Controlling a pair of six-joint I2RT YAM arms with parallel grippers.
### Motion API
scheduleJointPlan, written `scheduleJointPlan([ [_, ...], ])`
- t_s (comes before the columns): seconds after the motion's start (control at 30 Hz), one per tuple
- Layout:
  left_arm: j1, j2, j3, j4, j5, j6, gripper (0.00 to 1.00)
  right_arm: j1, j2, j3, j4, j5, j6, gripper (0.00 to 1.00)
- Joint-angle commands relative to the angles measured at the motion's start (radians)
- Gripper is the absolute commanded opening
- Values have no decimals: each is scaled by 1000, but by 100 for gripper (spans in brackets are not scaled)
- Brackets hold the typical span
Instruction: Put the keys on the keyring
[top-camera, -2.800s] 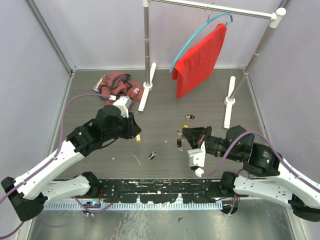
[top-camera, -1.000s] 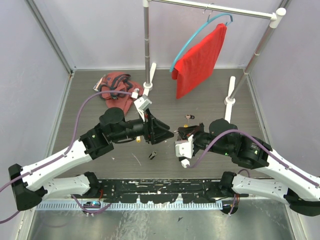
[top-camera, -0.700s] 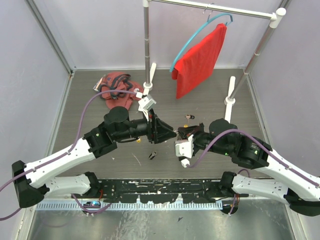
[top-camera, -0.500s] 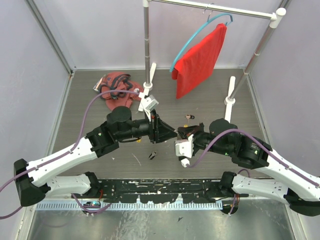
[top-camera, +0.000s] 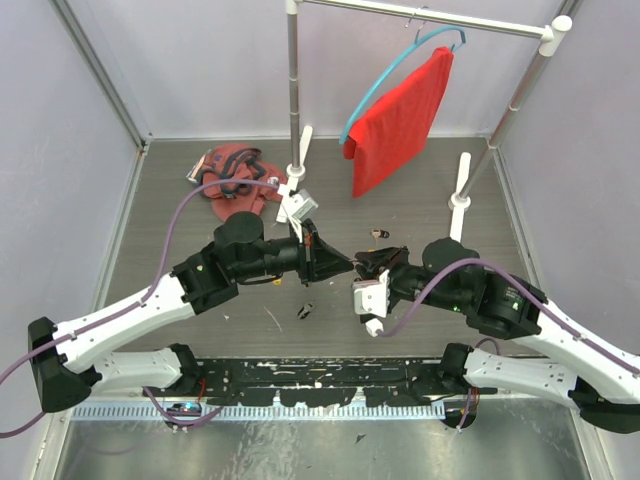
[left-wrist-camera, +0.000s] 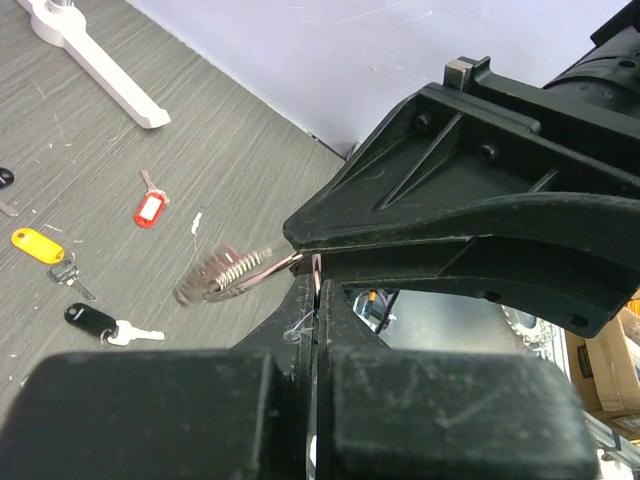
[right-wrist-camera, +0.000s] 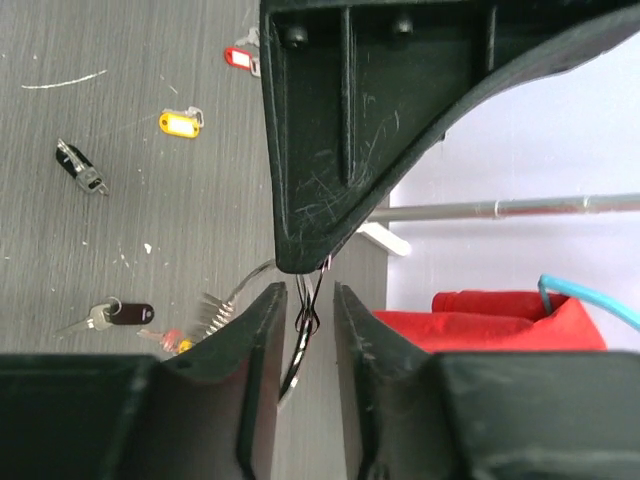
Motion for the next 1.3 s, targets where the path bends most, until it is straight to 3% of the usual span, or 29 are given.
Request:
scheduleJointPlan([
  [0.0,-4,-27,24,66,32,13,0,0,-44,33,75,-79,8,40],
  [0.1,-4,-43,3,120,72,4,0,0,-90,20,105,-130,15,47],
  [0.53,-4,-85,-47,202,170,-17,0,0,-290,-20,239,-383,58,50],
  [0.77,-4,-82,-44,238,249,-36,0,0,-306,-23,137,-285,-31,50],
  [1.27,-7,-74,-33,329,281,-109,0,0,-235,-36,157,-357,-151,55],
])
